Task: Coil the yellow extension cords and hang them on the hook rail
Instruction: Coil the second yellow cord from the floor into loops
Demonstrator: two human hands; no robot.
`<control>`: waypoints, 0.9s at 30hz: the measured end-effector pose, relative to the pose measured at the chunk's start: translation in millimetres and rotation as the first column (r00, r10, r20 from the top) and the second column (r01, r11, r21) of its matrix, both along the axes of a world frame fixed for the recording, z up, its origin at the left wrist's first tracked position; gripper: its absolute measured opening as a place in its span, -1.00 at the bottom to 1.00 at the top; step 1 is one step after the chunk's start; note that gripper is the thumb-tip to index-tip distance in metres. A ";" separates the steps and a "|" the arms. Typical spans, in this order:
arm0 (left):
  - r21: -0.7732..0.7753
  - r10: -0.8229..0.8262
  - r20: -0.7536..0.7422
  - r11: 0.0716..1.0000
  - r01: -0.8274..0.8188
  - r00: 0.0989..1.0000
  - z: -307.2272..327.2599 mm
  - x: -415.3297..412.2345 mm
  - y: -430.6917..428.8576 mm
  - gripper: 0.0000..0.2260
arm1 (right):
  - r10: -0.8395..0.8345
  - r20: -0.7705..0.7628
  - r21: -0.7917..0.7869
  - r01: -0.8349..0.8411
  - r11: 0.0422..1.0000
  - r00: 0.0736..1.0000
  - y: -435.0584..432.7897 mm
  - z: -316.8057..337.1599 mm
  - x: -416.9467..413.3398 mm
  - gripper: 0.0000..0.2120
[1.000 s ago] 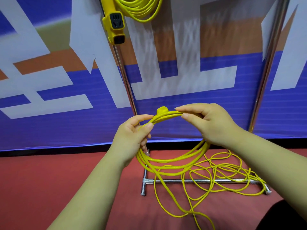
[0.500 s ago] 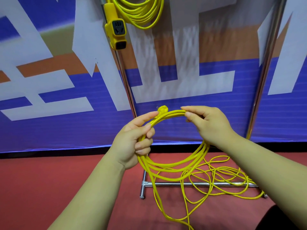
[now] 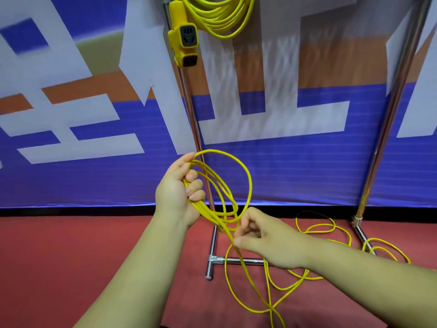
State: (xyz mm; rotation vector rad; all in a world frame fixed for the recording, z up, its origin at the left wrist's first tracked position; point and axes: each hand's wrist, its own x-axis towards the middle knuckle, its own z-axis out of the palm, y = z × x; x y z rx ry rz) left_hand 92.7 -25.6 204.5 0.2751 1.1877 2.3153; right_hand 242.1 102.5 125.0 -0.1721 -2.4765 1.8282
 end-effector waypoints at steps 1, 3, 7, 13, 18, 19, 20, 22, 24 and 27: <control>0.017 0.009 0.008 1.000 -0.009 1.000 0.5 -0.4 -0.9 -0.75 | 0.038 0.017 -0.028 -0.038 0.999 0.999 -1.2 -1.9 -1.0 -0.73; 0.047 0.020 0.021 0.999 -0.021 1.000 0.6 -2.3 -3.5 -0.75 | 0.114 0.044 -0.088 -0.110 0.990 0.992 -3.1 -3.8 -3.8 -0.73; 0.062 0.064 0.039 0.996 -0.066 0.997 -1.8 -13.6 -14.2 -0.74 | 0.165 0.100 -0.231 -0.139 0.963 0.981 3.6 -4.6 -9.4 -0.79; 0.026 0.186 -0.005 0.982 -0.186 0.982 -11.3 -42.5 -37.4 -0.73 | 0.151 0.261 -0.165 -0.110 0.980 0.953 38.7 -9.2 -5.1 -0.87; -0.389 -0.001 -0.331 0.911 -0.136 0.943 -33.3 -34.7 -28.0 -0.81 | -0.217 -0.004 -0.128 0.215 0.968 0.976 55.1 11.3 -8.1 -0.89; -0.466 -0.081 -0.383 0.877 -0.117 0.920 -35.6 -27.3 -23.6 -0.83 | -0.246 -0.044 -0.159 0.236 0.959 0.968 55.8 16.7 -7.8 -0.89; -0.525 -0.159 -0.420 0.845 -0.096 0.893 -38.6 -20.0 -18.9 -0.84 | -0.262 -0.072 -0.186 0.245 0.951 0.962 55.6 21.5 -7.3 -0.89; -0.603 -0.299 -0.468 0.796 -0.053 0.832 -40.2 -4.7 -10.3 -0.86 | -0.280 -0.113 -0.218 0.251 0.943 0.953 52.5 31.9 -5.4 -0.90; -0.644 -0.416 -0.476 0.765 0.014 0.775 -41.8 5.8 -2.9 -0.85 | -0.295 -0.145 -0.238 0.256 0.937 0.945 50.3 39.8 -3.5 -0.90; -0.683 -0.509 -0.475 0.727 0.063 0.718 -43.8 15.4 6.1 -0.82 | -0.306 -0.178 -0.249 0.258 0.933 0.935 50.7 44.5 -0.5 -0.90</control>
